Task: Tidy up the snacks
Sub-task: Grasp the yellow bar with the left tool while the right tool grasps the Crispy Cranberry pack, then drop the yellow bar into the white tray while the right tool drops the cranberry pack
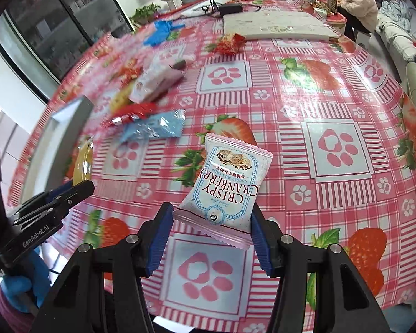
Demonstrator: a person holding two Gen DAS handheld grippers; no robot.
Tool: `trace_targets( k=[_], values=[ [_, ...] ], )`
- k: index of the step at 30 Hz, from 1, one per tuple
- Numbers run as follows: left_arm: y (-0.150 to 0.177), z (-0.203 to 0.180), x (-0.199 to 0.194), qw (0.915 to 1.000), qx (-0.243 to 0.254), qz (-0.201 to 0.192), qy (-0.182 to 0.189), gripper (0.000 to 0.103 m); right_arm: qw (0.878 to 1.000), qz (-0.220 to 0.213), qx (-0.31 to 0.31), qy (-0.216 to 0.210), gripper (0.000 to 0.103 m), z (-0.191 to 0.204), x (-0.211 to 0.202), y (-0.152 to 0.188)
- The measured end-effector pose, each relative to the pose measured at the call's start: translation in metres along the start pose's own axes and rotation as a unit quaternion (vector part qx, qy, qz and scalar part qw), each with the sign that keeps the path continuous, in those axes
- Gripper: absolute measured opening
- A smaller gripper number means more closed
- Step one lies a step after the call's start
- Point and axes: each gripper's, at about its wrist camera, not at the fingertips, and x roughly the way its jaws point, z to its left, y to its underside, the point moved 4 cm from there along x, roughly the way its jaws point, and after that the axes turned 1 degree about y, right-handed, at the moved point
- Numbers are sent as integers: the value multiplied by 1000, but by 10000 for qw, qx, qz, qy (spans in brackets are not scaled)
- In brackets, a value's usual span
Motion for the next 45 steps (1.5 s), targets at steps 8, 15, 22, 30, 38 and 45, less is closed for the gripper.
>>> trace_targets(
  k=[8, 15, 22, 30, 38, 45],
  values=[
    [-31, 24, -61, 9981, 14, -609, -75, 38, 9991, -127, -313, -248, 56, 37, -15, -21],
    [-43, 101, -88, 9942, -354, -797, -631, 38, 9926, -215, -983, -679, 56, 123, -13, -48],
    [-29, 176, -83, 9888, -913, -590, -1024, 38, 9782, -12, -1704, -1189, 56, 234, 21, -65],
    [-9, 209, -55, 9866, -1253, -183, -1027, 38, 9658, 470, -2145, -1380, 56, 315, 71, -75],
    [-10, 206, -46, 9842, -1281, 47, -1218, 73, 9697, 680, -2019, -1196, 95, 304, 85, -80],
    [-57, 143, -57, 9941, -563, -254, -889, 80, 9893, 330, -1218, -727, 100, 207, 66, -119]
  ],
)
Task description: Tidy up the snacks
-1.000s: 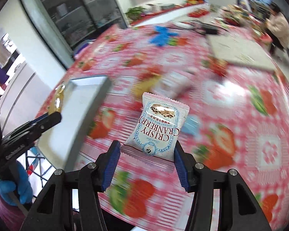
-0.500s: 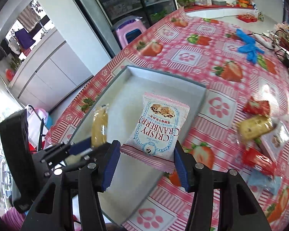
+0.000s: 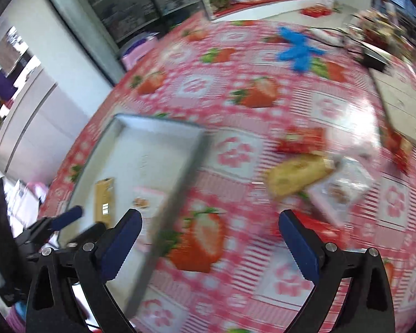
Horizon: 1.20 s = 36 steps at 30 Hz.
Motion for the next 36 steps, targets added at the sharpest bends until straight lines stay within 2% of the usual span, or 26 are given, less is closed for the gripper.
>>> trace_targets(
  k=[3, 6, 9, 12, 16, 18, 21, 23, 25, 27, 29, 30, 32, 34, 36],
  values=[
    [-15, -46, 4, 9986, 512, -45, 135, 82, 9979, -137, 564, 287, 100, -60, -18, 3],
    [-22, -92, 29, 9939, 1071, 68, 249, 82, 9928, -110, 1064, 534, 100, -113, -26, 13],
    [-16, -126, 56, 9863, 1622, 199, 227, 82, 9917, 0, 1133, 605, 100, -140, -27, 31],
    [-8, -152, 73, 9761, 2126, 229, 383, 82, 9955, 78, 696, 631, 100, -146, -26, 47],
    [-9, -175, 87, 9639, 2600, 93, 570, 82, 9961, 92, -407, 778, 100, -134, -21, 59],
    [-8, -184, 97, 9571, 2776, 239, 798, 82, 9944, 25, -820, 661, 100, -131, -18, 64],
    [-6, -190, 116, 9503, 2936, 564, 864, 81, 9919, -47, -1198, 418, 100, -124, -12, 62],
    [-8, -183, 123, 9523, 2711, 770, 1170, 81, 9880, -26, -1466, 478, 99, -120, -3, 61],
    [-13, -176, 124, 9564, 2400, 843, 1434, 81, 9850, 35, -1701, 274, 99, -116, 7, 63],
    [-17, -177, 124, 9568, 2336, 907, 1476, 81, 9814, 87, -1903, 235, 99, -110, 18, 64],
    [-15, -183, 125, 9534, 2522, 934, 1372, 81, 9784, 30, -2052, 249, 99, -105, 24, 60],
    [-12, -187, 126, 9506, 2670, 936, 1273, 78, 9781, 24, -2064, 271, 95, -104, 25, 58],
    [-10, -191, 126, 9484, 2742, 936, 1287, 76, 9773, -4, -2083, 377, 73, -101, 24, 54],
    [-10, -194, 127, 9494, 2696, 949, 1300, 70, 9763, 36, -2128, 391, 45, -101, 21, 55],
    [-9, -197, 127, 9529, 2489, 1014, 1407, 56, 9784, 39, -2020, 441, 37, -106, 15, 61]
  ],
)
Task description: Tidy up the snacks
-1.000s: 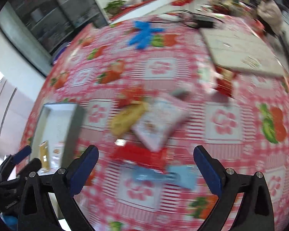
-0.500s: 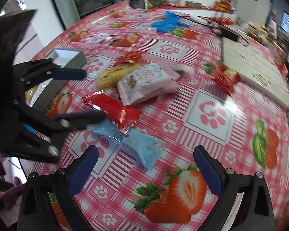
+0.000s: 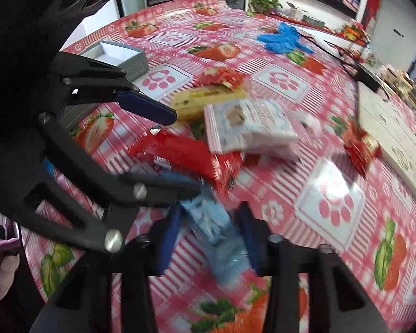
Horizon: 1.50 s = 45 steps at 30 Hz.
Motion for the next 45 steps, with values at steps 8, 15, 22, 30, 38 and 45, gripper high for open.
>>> trace_targets(
  k=[8, 15, 22, 30, 38, 45],
  values=[
    [39, -18, -12, 9964, -667, -80, -517, 23, 9883, 36, 1421, 551, 36, -27, -36, 55],
    [108, -21, -49, 9860, -1371, -338, -886, 68, 9616, 113, 2650, 704, 36, -32, -71, 115],
    [91, -13, -40, 9815, -1305, -388, -1349, 86, 9592, -56, 2580, 1154, 103, -27, -86, 111],
    [94, -9, -24, 9782, -1172, -678, -1573, 103, 9540, 122, 2713, 1272, 103, -39, -44, 91],
    [89, -8, -21, 9792, -1101, -840, -1486, 103, 9605, -601, 2265, 1501, 103, -25, -48, 99],
    [92, -10, -22, 9776, -1131, -927, -1515, 103, 9601, -649, 2265, 1507, 103, -23, -50, 102]
  ],
)
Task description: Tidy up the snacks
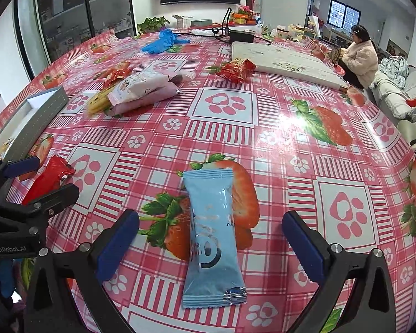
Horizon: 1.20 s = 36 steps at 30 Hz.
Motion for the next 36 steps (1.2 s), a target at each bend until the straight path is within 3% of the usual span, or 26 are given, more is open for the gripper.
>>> trace_targets(
  k=[36],
  values=[
    [2, 1, -1, 10000, -5, -35, -8, 103, 10000, -12, 4, -6, 103, -1, 2, -1]
  ],
)
